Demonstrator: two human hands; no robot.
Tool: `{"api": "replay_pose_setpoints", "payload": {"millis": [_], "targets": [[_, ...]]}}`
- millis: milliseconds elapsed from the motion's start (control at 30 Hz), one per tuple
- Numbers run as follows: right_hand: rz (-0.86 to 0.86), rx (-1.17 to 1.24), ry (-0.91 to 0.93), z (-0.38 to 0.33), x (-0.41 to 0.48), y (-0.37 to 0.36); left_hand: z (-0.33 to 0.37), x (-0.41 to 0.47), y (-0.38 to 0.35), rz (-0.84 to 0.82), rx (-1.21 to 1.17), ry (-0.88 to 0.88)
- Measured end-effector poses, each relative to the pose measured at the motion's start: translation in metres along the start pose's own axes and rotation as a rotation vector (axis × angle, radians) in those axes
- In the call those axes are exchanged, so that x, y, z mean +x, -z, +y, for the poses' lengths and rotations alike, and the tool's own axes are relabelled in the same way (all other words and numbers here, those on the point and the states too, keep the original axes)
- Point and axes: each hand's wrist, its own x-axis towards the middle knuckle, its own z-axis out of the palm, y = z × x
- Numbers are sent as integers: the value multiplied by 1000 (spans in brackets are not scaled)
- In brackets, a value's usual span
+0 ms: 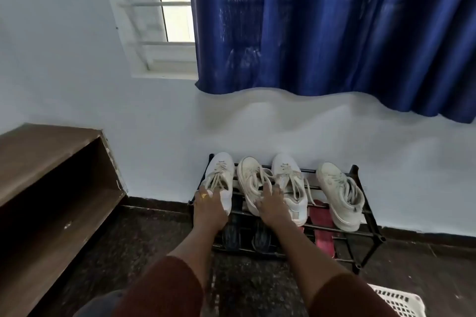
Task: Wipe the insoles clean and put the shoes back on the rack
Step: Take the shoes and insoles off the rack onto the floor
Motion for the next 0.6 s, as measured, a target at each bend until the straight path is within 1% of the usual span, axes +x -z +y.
{"api": "replay_pose_setpoints", "payload": {"millis": [33,67,167,233,400,500,600], "targets": [[8,6,-26,0,10,-4,-1,6,-5,-12,0,37],[29,27,-67,1,20,-7,-4,13,-10,-8,-64,81],[53,71,-151,3,42,-20,-6,32,-22,-40,-356,190],[65,81,-147,3,50,-28,-5,39,-30,-3,-450,206],[226,147,-110,-3,46,-35,-6,31,-41,142,-536,177],[256,138,-71,-5,20,-51,-5,6,-51,211,-520,146],[282,113,-68,-5,-13,-63,-2,-28,-53,233,-491,119]]}}
